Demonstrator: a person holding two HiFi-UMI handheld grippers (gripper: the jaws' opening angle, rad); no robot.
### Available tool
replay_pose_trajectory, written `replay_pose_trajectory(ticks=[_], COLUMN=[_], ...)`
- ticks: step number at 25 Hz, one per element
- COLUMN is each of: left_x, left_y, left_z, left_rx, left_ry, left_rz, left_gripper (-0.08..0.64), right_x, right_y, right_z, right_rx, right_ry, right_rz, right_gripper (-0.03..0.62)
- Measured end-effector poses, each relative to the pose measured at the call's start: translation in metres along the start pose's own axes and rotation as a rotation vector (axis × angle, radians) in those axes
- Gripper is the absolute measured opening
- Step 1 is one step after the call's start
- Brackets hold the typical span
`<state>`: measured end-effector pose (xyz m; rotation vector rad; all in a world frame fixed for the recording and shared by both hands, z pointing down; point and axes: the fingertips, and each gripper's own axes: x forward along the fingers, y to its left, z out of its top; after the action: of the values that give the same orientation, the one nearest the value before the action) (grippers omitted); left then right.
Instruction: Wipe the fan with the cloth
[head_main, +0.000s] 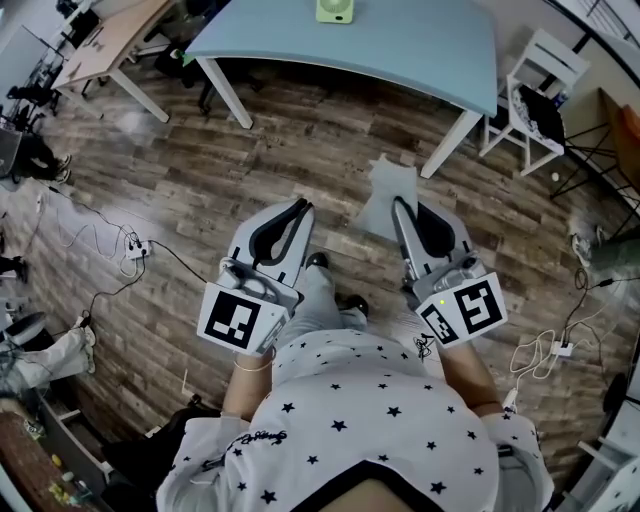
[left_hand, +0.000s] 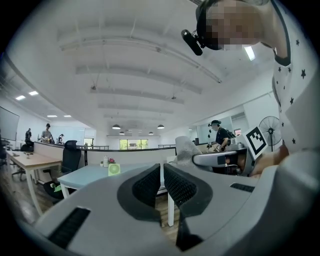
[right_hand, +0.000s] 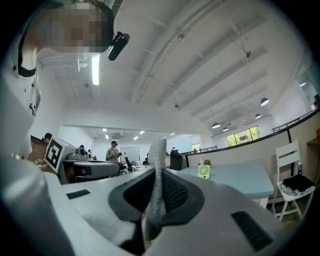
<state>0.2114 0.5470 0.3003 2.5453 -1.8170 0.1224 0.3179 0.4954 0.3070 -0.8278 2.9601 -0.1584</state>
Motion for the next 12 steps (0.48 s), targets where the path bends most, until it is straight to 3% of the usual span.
replay_pose_trajectory(ticks=[12], left_x=[0.056], left_y=[0.067], left_z=[0.003], left_rx=[0.005], left_ry=[-0.046], left_rz=[-0.055], left_gripper=[0.043], right_x=[0.072], right_y=[-0.036], right_z=[0.001], right_rx=[-0.046], right_ry=[0.013], right_rz=[-0.046], right_gripper=[0.025])
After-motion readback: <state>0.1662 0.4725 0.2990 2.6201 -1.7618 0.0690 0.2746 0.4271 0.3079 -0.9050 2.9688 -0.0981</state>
